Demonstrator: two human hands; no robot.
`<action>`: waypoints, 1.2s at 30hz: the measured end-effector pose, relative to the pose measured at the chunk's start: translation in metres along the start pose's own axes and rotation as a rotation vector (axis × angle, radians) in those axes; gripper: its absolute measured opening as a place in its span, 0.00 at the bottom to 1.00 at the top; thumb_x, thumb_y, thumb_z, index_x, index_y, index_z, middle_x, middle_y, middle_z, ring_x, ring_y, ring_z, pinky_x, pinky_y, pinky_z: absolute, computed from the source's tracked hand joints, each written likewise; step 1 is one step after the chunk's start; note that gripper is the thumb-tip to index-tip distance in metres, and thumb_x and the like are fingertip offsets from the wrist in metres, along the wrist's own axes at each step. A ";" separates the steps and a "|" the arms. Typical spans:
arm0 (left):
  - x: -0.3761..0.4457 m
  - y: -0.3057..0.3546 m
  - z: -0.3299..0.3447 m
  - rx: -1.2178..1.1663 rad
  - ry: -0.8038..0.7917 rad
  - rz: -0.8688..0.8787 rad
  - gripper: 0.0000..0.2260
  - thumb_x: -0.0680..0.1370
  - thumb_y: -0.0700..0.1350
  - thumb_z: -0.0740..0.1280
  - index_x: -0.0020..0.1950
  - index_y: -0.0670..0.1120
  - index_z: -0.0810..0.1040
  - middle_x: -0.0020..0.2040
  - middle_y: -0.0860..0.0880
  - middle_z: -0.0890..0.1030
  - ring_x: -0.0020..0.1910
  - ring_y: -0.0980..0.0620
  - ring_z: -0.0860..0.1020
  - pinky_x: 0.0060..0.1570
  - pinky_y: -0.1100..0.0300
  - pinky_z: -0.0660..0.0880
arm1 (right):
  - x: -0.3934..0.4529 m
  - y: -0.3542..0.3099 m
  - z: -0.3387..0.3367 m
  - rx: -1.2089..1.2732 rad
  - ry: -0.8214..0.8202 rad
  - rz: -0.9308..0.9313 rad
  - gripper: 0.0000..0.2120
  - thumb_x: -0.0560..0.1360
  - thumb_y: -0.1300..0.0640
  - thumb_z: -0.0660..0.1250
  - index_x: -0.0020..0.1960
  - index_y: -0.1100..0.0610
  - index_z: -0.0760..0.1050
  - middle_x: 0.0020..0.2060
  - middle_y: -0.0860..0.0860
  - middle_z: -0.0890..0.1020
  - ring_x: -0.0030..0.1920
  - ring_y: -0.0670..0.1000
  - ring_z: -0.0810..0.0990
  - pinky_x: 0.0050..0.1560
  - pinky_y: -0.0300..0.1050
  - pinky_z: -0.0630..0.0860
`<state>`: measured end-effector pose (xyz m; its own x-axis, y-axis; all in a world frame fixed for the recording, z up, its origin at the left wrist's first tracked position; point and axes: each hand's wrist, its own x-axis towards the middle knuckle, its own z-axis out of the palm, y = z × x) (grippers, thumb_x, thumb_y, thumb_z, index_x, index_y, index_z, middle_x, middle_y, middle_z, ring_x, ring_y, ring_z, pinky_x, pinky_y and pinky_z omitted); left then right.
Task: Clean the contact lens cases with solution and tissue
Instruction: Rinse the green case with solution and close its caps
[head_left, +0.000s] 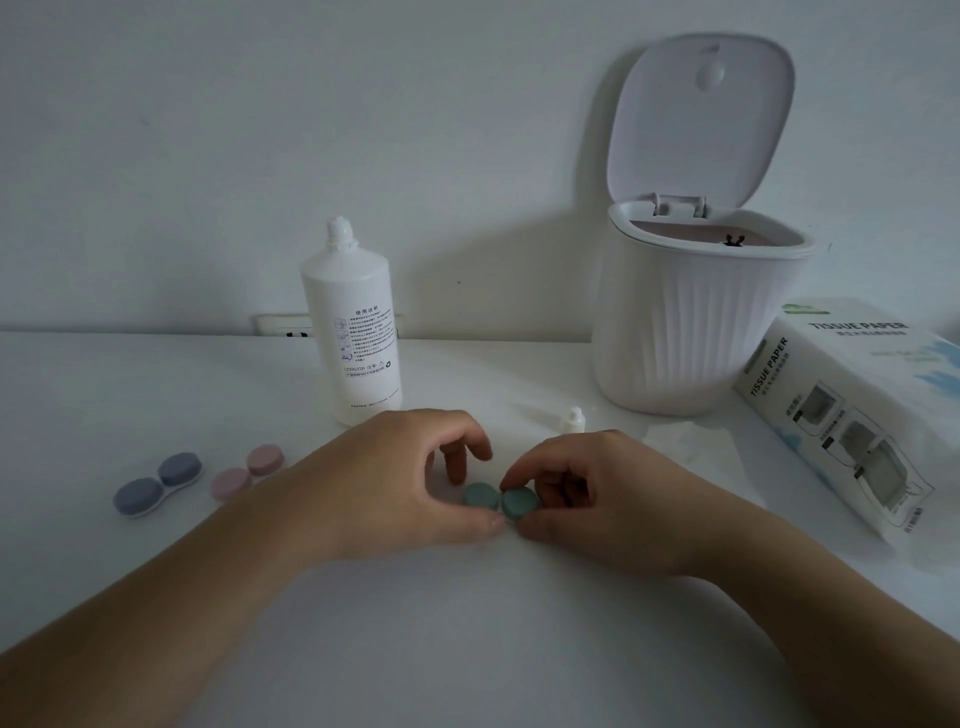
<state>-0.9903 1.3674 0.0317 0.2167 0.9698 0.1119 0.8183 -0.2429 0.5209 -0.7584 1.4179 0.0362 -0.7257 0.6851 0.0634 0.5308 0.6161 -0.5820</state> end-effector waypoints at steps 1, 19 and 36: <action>0.001 0.000 0.001 0.016 0.015 -0.014 0.23 0.61 0.73 0.69 0.50 0.65 0.76 0.48 0.67 0.78 0.37 0.62 0.75 0.32 0.67 0.70 | 0.000 0.000 0.000 0.000 -0.001 -0.001 0.09 0.73 0.50 0.74 0.53 0.45 0.82 0.35 0.46 0.78 0.34 0.41 0.74 0.37 0.34 0.71; 0.004 0.005 -0.003 0.080 -0.103 0.072 0.09 0.73 0.58 0.74 0.46 0.56 0.80 0.41 0.57 0.77 0.42 0.57 0.77 0.41 0.61 0.75 | 0.001 0.000 0.002 0.008 0.006 -0.012 0.09 0.72 0.50 0.75 0.52 0.44 0.82 0.38 0.45 0.80 0.38 0.43 0.76 0.38 0.32 0.71; 0.003 0.001 0.006 0.064 0.057 0.087 0.12 0.68 0.62 0.68 0.45 0.57 0.80 0.46 0.62 0.77 0.43 0.60 0.79 0.40 0.62 0.77 | 0.003 0.009 0.003 0.011 0.079 -0.049 0.16 0.75 0.53 0.72 0.62 0.42 0.79 0.38 0.44 0.79 0.36 0.39 0.75 0.39 0.30 0.71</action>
<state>-0.9859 1.3695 0.0270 0.2591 0.9441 0.2037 0.8304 -0.3254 0.4523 -0.7569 1.4244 0.0289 -0.7139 0.6828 0.1553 0.4900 0.6456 -0.5857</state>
